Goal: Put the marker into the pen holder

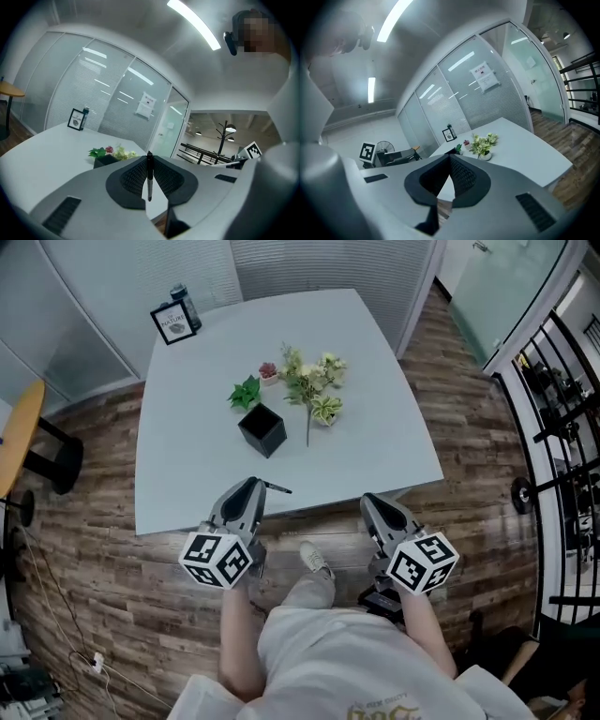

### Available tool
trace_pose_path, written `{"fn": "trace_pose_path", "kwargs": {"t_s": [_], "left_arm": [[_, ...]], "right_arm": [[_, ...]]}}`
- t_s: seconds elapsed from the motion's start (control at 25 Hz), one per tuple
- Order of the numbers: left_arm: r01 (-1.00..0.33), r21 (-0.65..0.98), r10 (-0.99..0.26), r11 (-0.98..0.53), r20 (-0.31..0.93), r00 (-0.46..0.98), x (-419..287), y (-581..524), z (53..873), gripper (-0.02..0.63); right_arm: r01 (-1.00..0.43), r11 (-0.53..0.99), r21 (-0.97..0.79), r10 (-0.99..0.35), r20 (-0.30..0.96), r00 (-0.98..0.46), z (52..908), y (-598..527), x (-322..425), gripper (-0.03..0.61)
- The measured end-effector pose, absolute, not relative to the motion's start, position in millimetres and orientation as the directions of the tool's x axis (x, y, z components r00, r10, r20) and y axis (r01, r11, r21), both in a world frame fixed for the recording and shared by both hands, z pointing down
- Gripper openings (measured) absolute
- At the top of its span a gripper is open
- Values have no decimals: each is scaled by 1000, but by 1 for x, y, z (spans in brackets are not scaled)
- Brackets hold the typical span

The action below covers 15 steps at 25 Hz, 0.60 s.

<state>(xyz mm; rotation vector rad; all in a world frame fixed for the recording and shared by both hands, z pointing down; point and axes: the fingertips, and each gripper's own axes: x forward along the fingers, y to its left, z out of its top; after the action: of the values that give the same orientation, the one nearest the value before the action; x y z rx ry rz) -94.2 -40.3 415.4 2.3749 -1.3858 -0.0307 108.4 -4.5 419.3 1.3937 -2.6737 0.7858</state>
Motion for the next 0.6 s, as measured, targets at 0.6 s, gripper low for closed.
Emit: {"fn": "trace_pose_path", "kwargs": {"t_s": [0.6], "left_arm": [[-873,285,-854,-395,236,464,-135,-192,417,48]], "right_arm": [[-733,518,-440,-705,266,-658,421,-182,56,17]]}}
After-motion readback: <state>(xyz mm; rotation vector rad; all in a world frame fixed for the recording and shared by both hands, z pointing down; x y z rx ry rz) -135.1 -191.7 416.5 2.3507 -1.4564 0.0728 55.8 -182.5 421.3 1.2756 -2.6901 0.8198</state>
